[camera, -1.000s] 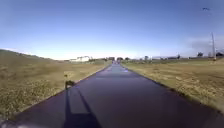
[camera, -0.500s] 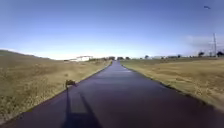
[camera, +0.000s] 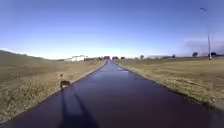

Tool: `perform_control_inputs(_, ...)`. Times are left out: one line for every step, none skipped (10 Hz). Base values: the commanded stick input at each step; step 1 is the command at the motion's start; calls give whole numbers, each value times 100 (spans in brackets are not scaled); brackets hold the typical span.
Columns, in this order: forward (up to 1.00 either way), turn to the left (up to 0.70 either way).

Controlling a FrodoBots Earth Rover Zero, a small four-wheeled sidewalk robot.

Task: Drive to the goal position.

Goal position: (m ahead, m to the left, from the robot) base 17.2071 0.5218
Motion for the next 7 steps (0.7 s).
perform_control_inputs(100, 0)
perform_control_inputs(100, 0)
perform_control_inputs(100, 0)
perform_control_inputs(100, 0)
perform_control_inputs(100, 0)
perform_control_inputs(100, 0)
perform_control_inputs(100, 0)
